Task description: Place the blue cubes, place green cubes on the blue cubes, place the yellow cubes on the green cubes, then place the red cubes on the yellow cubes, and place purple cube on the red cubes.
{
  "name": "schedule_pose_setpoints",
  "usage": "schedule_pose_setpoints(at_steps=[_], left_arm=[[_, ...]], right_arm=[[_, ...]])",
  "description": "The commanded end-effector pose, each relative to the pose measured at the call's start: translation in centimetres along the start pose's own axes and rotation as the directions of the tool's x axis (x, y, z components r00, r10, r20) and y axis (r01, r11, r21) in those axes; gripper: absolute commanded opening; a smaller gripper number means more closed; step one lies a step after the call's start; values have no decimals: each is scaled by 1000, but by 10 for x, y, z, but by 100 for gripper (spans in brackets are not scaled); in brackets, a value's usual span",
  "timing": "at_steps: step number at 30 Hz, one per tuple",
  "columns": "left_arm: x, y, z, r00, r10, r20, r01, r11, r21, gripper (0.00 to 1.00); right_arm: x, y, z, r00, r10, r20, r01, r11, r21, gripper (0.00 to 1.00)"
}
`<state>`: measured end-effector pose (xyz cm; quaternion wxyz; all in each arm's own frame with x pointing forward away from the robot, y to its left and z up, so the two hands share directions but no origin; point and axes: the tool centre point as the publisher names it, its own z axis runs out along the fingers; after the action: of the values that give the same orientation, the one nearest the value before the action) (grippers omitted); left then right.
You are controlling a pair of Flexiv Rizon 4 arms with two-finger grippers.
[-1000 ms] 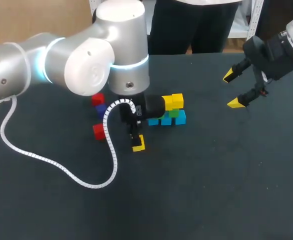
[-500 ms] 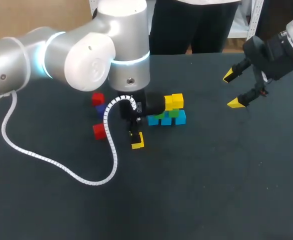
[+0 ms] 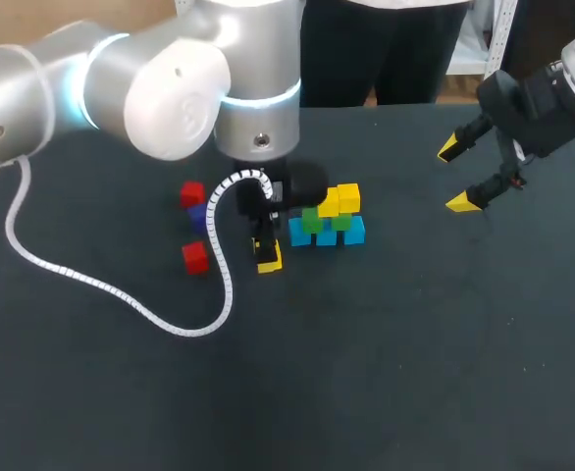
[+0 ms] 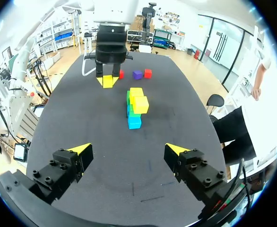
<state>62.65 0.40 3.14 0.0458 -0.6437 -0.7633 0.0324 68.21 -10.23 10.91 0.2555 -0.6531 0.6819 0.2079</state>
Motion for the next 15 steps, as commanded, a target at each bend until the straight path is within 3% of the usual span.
schedule_pose_setpoints(at_steps=[1, 7, 15], left_arm=[[1, -1, -10, 1000, 7, 26, -6, 1000, -22, 0], [-3, 8, -25, 999, 21, 50, -18, 998, -54, 0], [-8, 16, -40, 1000, 27, 16, -26, 998, -59, 0]], right_arm=[[0, 1, 0, 1000, -1, 2, 1, 1000, 2, 100], [0, 1, 0, 1000, -1, 2, 1, 1000, 2, 100], [0, 1, 0, 1000, -1, 2, 1, 1000, 2, 100]])
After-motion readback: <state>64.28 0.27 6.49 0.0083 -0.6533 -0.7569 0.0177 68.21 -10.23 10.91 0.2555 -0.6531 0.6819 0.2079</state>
